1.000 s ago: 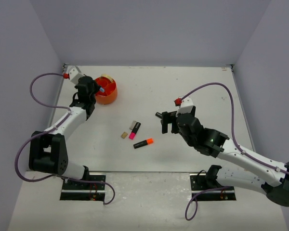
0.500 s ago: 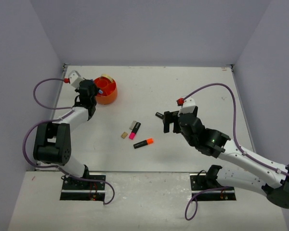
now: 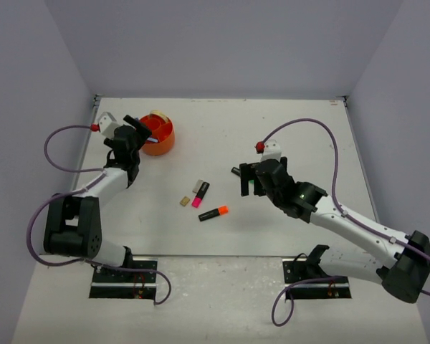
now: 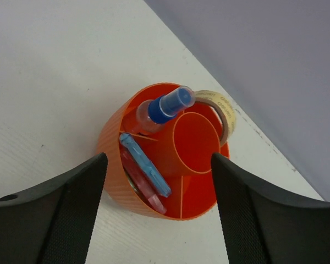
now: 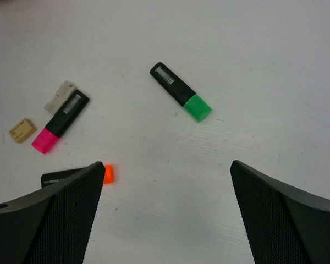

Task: Sort the stationery into containers
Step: Place the stationery in the storage box.

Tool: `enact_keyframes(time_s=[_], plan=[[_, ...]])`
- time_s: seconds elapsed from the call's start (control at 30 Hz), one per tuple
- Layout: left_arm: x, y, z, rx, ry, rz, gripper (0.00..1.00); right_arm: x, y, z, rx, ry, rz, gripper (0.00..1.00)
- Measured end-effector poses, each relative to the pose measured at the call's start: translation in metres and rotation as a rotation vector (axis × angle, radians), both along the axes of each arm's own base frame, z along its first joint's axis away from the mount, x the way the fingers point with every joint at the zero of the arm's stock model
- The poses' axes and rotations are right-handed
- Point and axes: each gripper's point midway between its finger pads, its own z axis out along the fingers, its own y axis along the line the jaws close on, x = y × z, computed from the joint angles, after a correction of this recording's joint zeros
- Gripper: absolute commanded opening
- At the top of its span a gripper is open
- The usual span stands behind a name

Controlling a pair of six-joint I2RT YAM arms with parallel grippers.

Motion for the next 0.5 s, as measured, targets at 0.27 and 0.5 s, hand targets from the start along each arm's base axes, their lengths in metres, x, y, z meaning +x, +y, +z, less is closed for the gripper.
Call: enact_keyframes(time_s=[0.27,0.5], plan=[[-0.040,-0.004,0.100,-0.041,-0.160,-0.041,1.00,0.013,0.016,-0.032,-0.027,0.172,0.000,0.99],[-0.093,-0.020,0.146,-0.054,-0.207,-0.175,1.00,0.036,0.051,-0.035,0.011,0.265,-0.065,0.99]])
